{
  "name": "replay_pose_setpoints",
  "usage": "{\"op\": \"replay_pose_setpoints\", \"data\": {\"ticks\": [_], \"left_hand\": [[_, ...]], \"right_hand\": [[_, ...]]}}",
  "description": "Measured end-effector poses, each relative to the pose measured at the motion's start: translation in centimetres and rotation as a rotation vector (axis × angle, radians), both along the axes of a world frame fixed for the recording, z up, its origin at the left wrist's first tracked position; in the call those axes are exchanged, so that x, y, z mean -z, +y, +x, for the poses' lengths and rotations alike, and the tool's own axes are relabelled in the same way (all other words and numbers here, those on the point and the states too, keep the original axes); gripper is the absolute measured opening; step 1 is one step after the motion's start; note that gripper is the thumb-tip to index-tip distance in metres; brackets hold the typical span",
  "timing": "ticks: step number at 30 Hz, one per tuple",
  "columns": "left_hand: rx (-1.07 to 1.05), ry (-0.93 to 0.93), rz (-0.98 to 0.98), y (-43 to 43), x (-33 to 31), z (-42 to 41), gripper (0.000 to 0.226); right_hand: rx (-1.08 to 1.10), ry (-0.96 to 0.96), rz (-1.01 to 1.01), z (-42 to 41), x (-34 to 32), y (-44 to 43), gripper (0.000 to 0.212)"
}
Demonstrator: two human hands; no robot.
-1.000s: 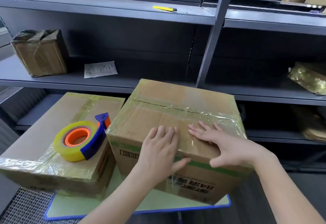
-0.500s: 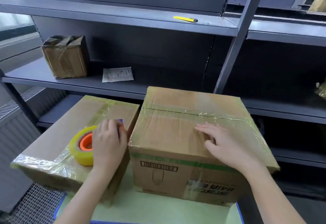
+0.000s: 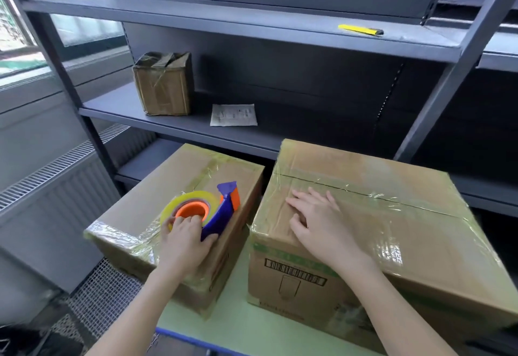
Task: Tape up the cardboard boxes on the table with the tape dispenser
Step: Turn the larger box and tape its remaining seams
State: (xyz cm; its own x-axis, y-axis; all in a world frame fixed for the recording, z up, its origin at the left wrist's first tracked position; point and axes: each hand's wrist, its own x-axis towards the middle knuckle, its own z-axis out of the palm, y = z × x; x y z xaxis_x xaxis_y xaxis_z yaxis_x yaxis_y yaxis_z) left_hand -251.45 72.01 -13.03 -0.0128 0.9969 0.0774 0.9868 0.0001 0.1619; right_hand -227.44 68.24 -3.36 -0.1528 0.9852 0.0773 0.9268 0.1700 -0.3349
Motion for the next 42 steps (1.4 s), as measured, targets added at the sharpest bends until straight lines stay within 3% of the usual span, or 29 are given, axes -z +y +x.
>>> {"op": "replay_pose_setpoints", "data": {"ticks": [4, 7, 9, 11, 13, 15, 17, 20, 21, 23, 26, 30, 37, 42], "left_hand": [[0.021, -0.207, 0.219, -0.2, -1.6, 0.9, 0.030], [0.172, -0.306, 0.543, -0.7, -4.4, 2.7, 0.034], [0.287, -0.378, 0.712, -1.1, -6.8, 4.5, 0.029], [0.379, -0.385, 0.794, -1.5, -8.7, 6.8, 0.027], [0.516, -0.355, 0.774, -1.7, -10.6, 9.0, 0.035], [0.672, -0.316, 0.707, -2.1, -12.5, 10.5, 0.039], [0.778, -0.423, 0.701, -2.9, -14.3, 11.0, 0.034], [0.720, -0.956, 0.675, -3.6, -16.5, 11.3, 0.032], [0.605, -1.159, 0.600, -3.1, -17.2, 11.6, 0.033], [0.327, -1.468, 0.258, -1.1, -18.5, 12.8, 0.038], [0.182, -1.388, -0.282, 1.2, -19.2, 14.3, 0.041], [0.203, -1.442, -0.592, 1.5, -17.9, 15.2, 0.033], [0.266, -1.596, -0.728, 2.2, -16.5, 14.6, 0.019], [0.255, -1.371, -0.509, 3.1, -15.4, 13.6, 0.020]], "right_hand": [[0.002, 0.174, 0.053, -1.6, -0.2, 0.1, 0.044], [0.028, 0.686, -0.100, -4.2, -1.9, 0.1, 0.055], [0.006, 1.045, -0.135, -6.2, -3.1, 0.3, 0.044], [0.082, 1.292, 0.037, -7.1, -4.1, 0.5, 0.036], [0.183, 1.389, 0.274, -5.9, -5.8, 0.4, 0.032], [0.168, 1.277, 0.416, -3.0, -7.5, 0.1, 0.035], [0.054, 1.045, 0.416, 0.9, -9.2, -0.4, 0.039], [0.001, 0.566, 0.243, 5.5, -10.8, -1.3, 0.051], [0.014, 0.432, 0.188, 6.6, -11.1, -1.5, 0.052], [0.008, 0.319, 0.098, 8.1, -11.2, -1.9, 0.056], [0.008, 0.318, 0.063, 9.7, -10.9, -2.1, 0.060], [-0.010, 0.256, 0.034, 11.1, -10.8, -1.9, 0.065], [-0.096, 0.214, -0.040, 11.5, -10.8, -0.9, 0.088], [-0.164, 0.045, -0.092, 10.3, -11.2, 1.0, 0.082]]}}
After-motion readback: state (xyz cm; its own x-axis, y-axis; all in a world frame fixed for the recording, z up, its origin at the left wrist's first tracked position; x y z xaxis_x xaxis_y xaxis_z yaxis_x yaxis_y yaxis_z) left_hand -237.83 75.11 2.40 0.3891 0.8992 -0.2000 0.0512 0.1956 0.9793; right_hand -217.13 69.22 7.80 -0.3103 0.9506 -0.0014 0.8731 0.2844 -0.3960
